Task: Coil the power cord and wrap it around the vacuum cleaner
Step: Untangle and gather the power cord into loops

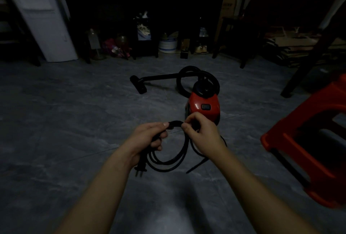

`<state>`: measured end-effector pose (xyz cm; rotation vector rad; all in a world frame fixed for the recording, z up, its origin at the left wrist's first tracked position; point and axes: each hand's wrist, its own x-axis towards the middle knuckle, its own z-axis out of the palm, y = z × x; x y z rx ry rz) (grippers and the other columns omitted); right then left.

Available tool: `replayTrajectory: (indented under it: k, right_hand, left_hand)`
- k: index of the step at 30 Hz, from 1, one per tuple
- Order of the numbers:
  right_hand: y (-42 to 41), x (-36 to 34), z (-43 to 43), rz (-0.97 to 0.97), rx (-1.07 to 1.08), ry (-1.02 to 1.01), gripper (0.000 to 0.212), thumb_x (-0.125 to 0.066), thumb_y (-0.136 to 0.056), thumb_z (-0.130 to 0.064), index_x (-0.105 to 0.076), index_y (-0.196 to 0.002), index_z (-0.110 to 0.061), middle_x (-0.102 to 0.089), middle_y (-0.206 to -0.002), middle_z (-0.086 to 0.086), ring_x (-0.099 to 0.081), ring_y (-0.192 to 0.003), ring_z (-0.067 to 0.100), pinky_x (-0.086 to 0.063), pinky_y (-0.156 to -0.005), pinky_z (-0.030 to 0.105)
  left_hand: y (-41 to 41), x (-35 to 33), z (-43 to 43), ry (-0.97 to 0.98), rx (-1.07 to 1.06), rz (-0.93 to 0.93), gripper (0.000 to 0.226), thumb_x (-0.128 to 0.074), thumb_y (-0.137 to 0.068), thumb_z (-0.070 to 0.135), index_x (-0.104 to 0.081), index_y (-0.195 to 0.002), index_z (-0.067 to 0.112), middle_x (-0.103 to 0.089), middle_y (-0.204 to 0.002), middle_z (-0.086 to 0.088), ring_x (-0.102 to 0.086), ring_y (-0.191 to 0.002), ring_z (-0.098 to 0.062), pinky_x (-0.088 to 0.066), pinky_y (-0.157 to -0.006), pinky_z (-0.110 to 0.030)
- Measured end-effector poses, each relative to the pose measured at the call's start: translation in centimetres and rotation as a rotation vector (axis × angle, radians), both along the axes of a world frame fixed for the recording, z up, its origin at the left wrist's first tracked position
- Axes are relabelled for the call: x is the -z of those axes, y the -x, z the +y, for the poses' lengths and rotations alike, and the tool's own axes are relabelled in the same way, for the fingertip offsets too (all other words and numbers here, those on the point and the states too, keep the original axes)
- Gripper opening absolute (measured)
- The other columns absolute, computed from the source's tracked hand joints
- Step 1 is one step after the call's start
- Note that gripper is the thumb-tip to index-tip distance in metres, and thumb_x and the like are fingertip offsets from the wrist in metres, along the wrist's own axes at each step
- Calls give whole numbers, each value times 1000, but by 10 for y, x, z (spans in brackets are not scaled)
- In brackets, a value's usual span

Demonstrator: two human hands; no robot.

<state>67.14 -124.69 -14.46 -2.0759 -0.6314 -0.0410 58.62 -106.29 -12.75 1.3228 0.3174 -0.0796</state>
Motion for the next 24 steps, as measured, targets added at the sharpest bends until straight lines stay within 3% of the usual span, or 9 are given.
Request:
replayTrajectory:
  k: [3, 5, 7, 11, 14, 16, 18, 21, 24]
  right_hand:
    - [-4, 9, -6, 93, -40, 18, 11, -57, -97, -25, -67, -101, -22, -69, -92, -10, -65, -85, 2, -54, -75, 24]
    - [-3, 13, -9, 141, -63, 77, 16, -55, -99, -19, -68, -108, -21, -67, -95, -14, -62, -85, -11, -47, -73, 7]
    - [-2, 16, -9, 154, -58, 109, 17, -58, -97, -17, -69, -109, -19, -66, -94, -19, -59, -84, -17, -45, -72, 3]
    - [-7, 18, -10, 205, -23, 95, 10, -65, -92, -16, -69, -98, -23, -68, -86, -13, -67, -83, 2, -56, -81, 28]
    - [-8, 17, -12, 218, -9, 63, 9, -64, -93, -17, -70, -96, -22, -68, -81, -10, -66, -80, 3, -54, -77, 26]
    - [-8, 13, -12, 236, -13, 5, 11, -63, -94, -17, -72, -101, -19, -69, -87, -10, -65, -84, 2, -54, -78, 23]
    - [-8, 6, -13, 276, -34, -23, 17, -63, -95, -19, -71, -110, -16, -70, -97, -11, -66, -90, 1, -55, -79, 20]
    - [-4, -4, -14, 409, -78, -114, 24, -65, -94, -20, -69, -117, -13, -74, -100, 0, -69, -82, 3, -53, -67, 13]
    - [-2, -8, -16, 450, -80, -146, 22, -66, -94, -24, -71, -112, -11, -76, -98, 8, -68, -74, 5, -51, -63, 14]
  left_hand:
    - [-2, -1, 6, 197, -27, -14, 17, -60, -93, 29, -70, -91, 15, -47, -62, 7, -28, -37, -3, -37, -45, -20]
    - [-3, -1, 11, 337, -50, -19, 23, -57, -92, 31, -62, -103, 12, -44, -59, 9, -28, -33, -2, -36, -42, -18]
    - [-4, 0, 13, 414, -67, -20, 23, -52, -96, 31, -59, -106, 11, -43, -58, 9, -28, -31, -2, -36, -40, -17]
    - [-5, 2, 10, 419, -65, -42, 23, -49, -99, 31, -64, -95, 14, -43, -60, 9, -29, -31, -3, -36, -41, -17]
    - [-5, 1, 9, 415, -69, -80, 35, -53, -96, 33, -74, -72, 21, -43, -61, 10, -30, -32, -3, -38, -43, -18]
    - [-4, 0, 9, 440, -66, -114, 34, -55, -92, 34, -75, -66, 23, -43, -60, 10, -30, -32, -3, -38, -43, -17]
    - [-2, -3, 8, 475, -60, -135, 32, -56, -90, 34, -76, -68, 22, -44, -60, 10, -31, -31, -3, -40, -43, -17]
    - [-2, -5, 6, 475, -55, -160, 30, -55, -90, 34, -75, -71, 22, -45, -60, 9, -32, -33, -3, -42, -45, -18]
    - [-2, -5, 5, 409, -114, -164, 24, -58, -88, 35, -70, -96, 16, -46, -62, 8, -34, -38, -4, -44, -48, -19]
